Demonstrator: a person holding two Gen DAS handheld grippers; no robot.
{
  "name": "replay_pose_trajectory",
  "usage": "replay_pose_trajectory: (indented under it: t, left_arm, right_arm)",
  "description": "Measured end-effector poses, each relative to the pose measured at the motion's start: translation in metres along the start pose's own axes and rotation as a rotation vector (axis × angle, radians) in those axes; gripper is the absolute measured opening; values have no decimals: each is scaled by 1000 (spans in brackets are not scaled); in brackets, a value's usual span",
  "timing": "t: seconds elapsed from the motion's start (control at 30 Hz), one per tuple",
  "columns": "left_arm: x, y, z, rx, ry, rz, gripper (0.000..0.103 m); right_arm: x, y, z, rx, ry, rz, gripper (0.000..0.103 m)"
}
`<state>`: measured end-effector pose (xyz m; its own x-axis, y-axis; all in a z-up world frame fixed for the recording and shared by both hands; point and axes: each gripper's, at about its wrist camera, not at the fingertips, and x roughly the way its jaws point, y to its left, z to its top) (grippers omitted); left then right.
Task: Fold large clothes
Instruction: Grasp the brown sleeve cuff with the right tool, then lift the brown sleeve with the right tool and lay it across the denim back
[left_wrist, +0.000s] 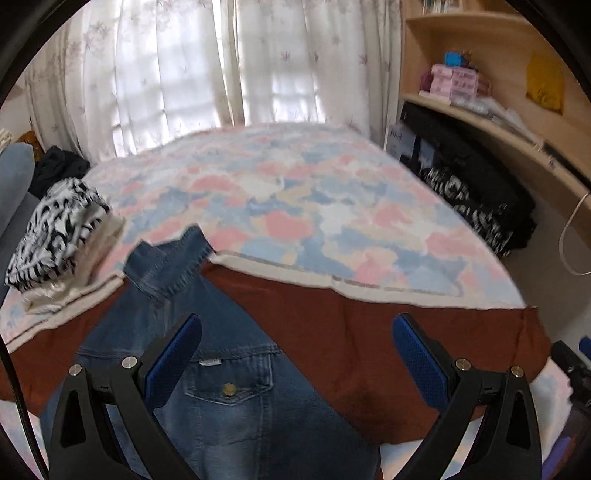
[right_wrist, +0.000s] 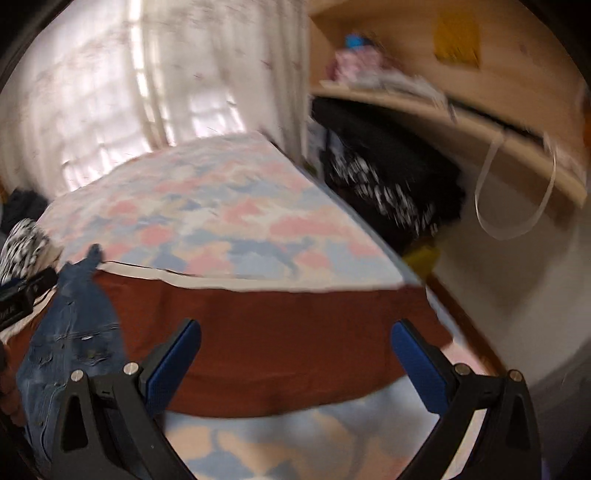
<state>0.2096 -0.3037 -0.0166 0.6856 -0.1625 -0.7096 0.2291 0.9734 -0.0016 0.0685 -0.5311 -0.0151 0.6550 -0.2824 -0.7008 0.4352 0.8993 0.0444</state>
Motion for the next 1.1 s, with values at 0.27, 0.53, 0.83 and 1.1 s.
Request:
replay_pose_trajectory:
  t: [0.27, 0.53, 0.83, 1.1]
  left_arm:
    - [68, -18, -27, 8, 113, -18, 102]
    - [91, -24, -38, 18, 156, -33, 102]
    - [85, -11, -46, -5, 184, -68, 102]
    - [31, 54, -45, -36, 88, 4, 102]
  right_arm:
    - [60, -82, -31, 274, 159, 9, 90]
    - [111, -141, -60, 546, 265, 41, 65]
    - [137, -146, -54, 592, 238, 43, 11]
    - [51, -82, -3, 469, -26, 185, 6]
